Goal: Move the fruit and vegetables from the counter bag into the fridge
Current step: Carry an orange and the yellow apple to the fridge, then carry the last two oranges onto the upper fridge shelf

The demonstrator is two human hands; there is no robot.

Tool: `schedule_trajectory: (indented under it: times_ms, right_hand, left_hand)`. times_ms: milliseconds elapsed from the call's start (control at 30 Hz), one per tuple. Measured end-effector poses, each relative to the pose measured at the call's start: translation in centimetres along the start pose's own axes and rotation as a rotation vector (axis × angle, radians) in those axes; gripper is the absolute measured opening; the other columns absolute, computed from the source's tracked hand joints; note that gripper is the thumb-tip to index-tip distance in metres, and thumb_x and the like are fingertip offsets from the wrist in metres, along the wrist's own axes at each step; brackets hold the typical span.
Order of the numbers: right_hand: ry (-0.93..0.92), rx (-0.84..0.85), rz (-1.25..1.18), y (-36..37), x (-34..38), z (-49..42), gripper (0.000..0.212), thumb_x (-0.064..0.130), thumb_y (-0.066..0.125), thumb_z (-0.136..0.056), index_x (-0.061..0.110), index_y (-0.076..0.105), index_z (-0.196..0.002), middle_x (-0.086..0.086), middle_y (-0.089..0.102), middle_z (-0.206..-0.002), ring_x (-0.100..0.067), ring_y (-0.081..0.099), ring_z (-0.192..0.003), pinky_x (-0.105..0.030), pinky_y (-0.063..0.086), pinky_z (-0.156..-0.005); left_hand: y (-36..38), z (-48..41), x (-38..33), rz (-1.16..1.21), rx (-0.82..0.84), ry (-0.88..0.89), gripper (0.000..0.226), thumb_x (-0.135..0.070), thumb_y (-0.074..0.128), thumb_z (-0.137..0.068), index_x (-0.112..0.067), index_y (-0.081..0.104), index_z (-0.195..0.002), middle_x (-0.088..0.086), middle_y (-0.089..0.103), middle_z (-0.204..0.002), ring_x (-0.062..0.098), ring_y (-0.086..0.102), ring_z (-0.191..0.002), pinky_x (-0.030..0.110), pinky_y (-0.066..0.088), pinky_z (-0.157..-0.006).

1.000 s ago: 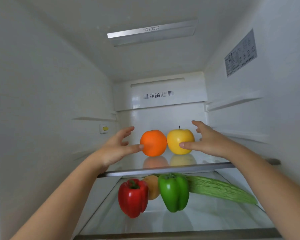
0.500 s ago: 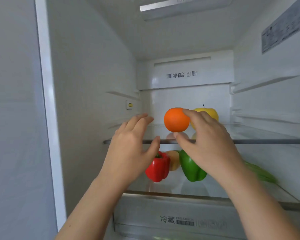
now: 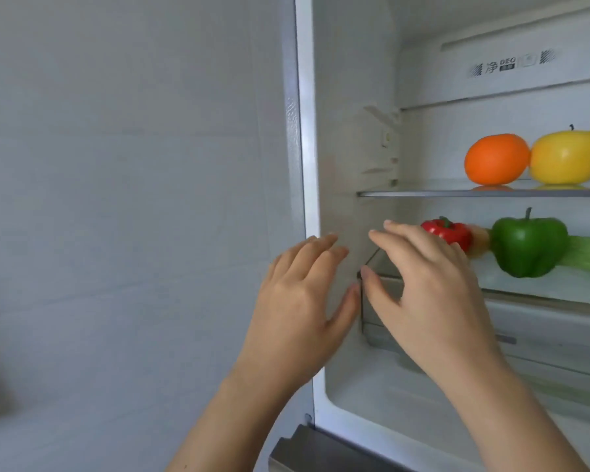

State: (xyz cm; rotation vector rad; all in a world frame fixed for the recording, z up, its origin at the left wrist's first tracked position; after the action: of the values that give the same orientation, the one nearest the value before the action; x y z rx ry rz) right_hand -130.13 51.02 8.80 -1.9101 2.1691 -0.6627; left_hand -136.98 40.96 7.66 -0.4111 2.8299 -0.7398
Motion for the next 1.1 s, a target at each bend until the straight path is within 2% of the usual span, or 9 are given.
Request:
schedule_trajectory:
  times_ms: [167, 333, 600, 967, 1100]
  right_hand:
    - [-0.067, 0.083, -0.055, 2.6, 7.2, 3.4, 0.035, 0.027, 0.064, -0.080, 0.008, 0.064, -0.109, -0.013, 0.065, -0.113, -0.034, 0.061, -0.101, -0.060, 0.042, -0.088]
    - [-0.163, 0.185, -0.185, 5.1, 15.2, 7.6, 0.039, 0.028, 0.055, -0.076, 0.007, 0.063, -0.109, -0.011, 0.065, -0.112, -0.032, 0.061, -0.103, -0.057, 0.047, -0.084]
    - [-0.347, 0.291, -0.450, 8.3, 29.4, 14.0, 0.037, 0.023, 0.057, -0.075, 0.006, 0.064, -0.108, -0.011, 0.067, -0.108, -0.031, 0.062, -0.102, -0.058, 0.047, -0.084]
    - [-0.584, 0.452, -0.854, 13.0, 52.0, 20.5, 0.037, 0.025, 0.056, -0.076, 0.009, 0.065, -0.109, -0.010, 0.065, -0.113, -0.029, 0.061, -0.104, -0.056, 0.044, -0.086]
    - [-0.673, 0.471, -0.991, 14.1, 60.2, 21.1, 0.042, 0.029, 0.043, -0.079, 0.008, 0.065, -0.108, -0.011, 0.066, -0.112, -0.030, 0.062, -0.103, -0.055, 0.047, -0.084]
  left_hand:
    - [-5.0, 5.6, 3.8, -0.214, 0.023, -0.100, 0.042, -0.037, 0.044, -0.086, -0.010, 0.061, -0.113, 0.006, 0.061, -0.122, 0.026, 0.054, -0.115, 0.038, 0.042, -0.096]
    - [-10.0, 12.6, 6.7, -0.318, 0.028, -0.201, 0.037, -0.032, 0.048, -0.085, -0.007, 0.062, -0.109, 0.008, 0.062, -0.120, 0.028, 0.054, -0.114, 0.043, 0.046, -0.092]
    - [-20.9, 25.9, 12.1, -0.553, 0.088, -0.528, 0.040, -0.033, 0.044, -0.085, -0.008, 0.061, -0.111, 0.009, 0.061, -0.122, 0.030, 0.054, -0.116, 0.051, 0.046, -0.091]
    - [-38.1, 38.9, 18.3, -0.994, 0.067, -0.876, 0.041, -0.035, 0.043, -0.082, -0.009, 0.063, -0.107, 0.008, 0.063, -0.119, 0.030, 0.056, -0.114, 0.050, 0.040, -0.093]
    - [-44.3, 41.8, 21.0, -1.090, 0.045, -0.973, 0.041, -0.035, 0.043, -0.082, -0.010, 0.062, -0.108, 0.007, 0.062, -0.121, 0.028, 0.054, -0.115, 0.048, 0.039, -0.096]
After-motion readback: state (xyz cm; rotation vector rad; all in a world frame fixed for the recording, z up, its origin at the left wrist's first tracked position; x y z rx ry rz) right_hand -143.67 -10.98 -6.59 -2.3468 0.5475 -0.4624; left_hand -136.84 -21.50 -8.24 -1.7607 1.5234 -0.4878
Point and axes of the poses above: each hand's wrist, its own z-axis away from the middle knuckle, its own y-axis out of the palm, x = y × z, the point moved 8 cm from there along -z, towards the middle knuckle
